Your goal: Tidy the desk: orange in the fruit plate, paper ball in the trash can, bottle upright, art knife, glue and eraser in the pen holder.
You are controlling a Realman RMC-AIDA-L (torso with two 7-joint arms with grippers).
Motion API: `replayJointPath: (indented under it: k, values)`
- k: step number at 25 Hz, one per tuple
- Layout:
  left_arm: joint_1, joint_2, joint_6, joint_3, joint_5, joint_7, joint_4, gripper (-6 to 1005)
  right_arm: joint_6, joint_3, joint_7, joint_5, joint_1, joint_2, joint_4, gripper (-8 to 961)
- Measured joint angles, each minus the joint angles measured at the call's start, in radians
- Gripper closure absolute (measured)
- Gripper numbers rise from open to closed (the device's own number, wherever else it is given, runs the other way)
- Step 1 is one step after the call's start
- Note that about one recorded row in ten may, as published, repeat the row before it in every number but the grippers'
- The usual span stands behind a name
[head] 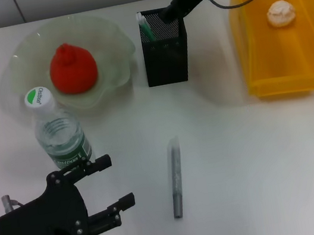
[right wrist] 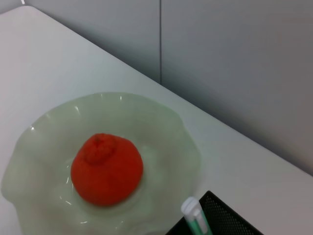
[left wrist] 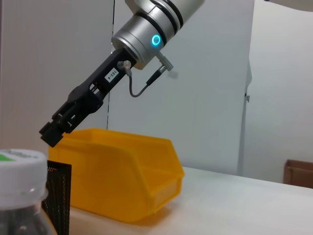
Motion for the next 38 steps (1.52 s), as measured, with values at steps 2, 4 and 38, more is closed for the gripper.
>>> replayJointPath:
  k: [2, 4, 38]
  values:
    - [0.003, 0.001, 0.001, 0.000, 0.000, 0.000, 0.001, 214, -0.017, 0.001, 0.011, -0.001, -0.006, 0.000, -0.013, 647]
    - [0.008, 0.003, 0.001, -0.001, 0.000, 0.001, 0.001, 214, -0.064, 0.000, 0.035, 0.003, -0.016, 0.000, -0.042, 580]
    - [0.008, 0.005, 0.004, -0.001, 0.000, 0.001, 0.000, 215, -0.037, -0.591, 0.355, 0.136, -0.098, 0.009, -0.027, 262]
